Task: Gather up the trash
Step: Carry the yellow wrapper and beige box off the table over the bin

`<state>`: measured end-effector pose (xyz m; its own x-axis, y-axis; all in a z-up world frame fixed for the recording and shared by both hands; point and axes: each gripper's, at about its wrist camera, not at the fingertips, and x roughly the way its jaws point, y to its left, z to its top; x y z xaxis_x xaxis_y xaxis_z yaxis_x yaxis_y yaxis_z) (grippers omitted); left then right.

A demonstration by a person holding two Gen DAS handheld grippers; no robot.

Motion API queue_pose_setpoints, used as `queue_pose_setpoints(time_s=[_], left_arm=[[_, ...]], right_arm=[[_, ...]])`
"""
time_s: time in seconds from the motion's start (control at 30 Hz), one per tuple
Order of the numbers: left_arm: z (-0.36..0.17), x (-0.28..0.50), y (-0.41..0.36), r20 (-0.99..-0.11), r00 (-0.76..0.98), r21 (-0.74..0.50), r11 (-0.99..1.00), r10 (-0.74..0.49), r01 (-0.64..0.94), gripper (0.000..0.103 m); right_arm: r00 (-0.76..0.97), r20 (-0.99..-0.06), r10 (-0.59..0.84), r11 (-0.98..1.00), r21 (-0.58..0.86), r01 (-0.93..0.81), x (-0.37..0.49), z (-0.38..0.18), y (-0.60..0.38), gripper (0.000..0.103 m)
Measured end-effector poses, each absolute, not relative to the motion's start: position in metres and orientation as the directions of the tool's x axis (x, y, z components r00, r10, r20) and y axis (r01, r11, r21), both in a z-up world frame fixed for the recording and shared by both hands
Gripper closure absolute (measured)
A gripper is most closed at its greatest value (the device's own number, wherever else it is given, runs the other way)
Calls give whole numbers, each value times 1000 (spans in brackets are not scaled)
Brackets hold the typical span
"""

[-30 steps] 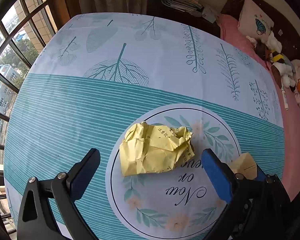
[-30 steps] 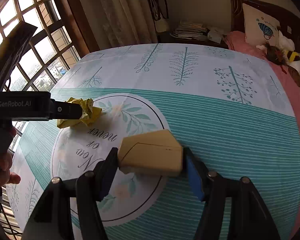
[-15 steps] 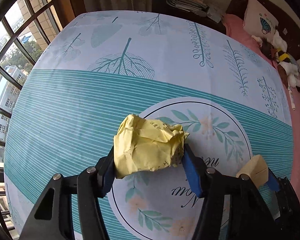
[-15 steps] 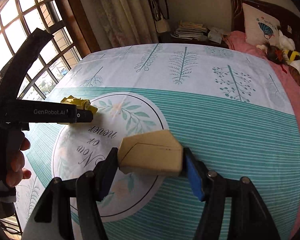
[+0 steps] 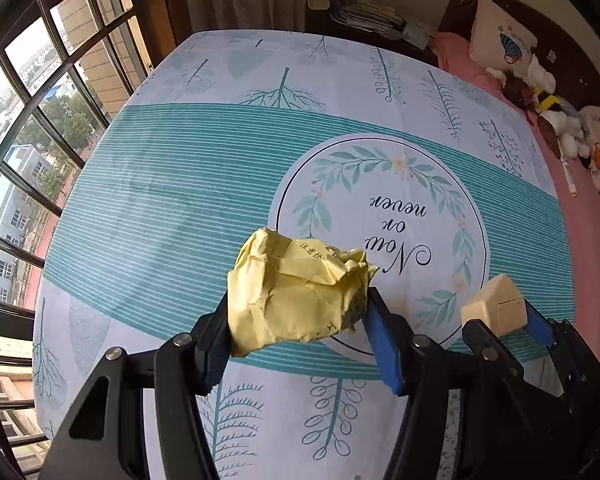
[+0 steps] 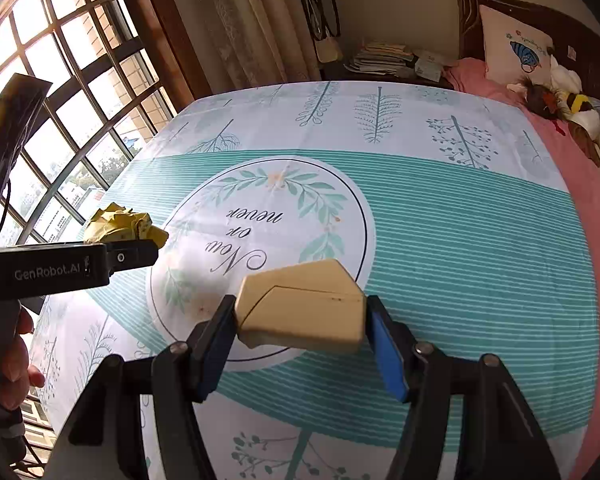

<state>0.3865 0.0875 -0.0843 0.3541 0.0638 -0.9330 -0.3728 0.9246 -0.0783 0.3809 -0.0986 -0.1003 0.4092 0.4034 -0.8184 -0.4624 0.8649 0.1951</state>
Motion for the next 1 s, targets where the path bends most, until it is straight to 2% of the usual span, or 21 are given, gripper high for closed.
queue_pose_setpoints(time_s=[0.53,0.7,1.0], left_arm=[[-42,185,119,-917,399,-100,965,6,-244,43],[-45,133,121,-918,396,-69,982,6,-174,43],[-79,79,106,-936,348,-115,985,-62,-132,41]], right_arm=[[450,-817,361,900,178,-399,182,-63,-69,40],[456,-819,348,914,187,-361,118,-64,-60,40],[370,-879,301,917,160,-365,55,-83,-60,40]])
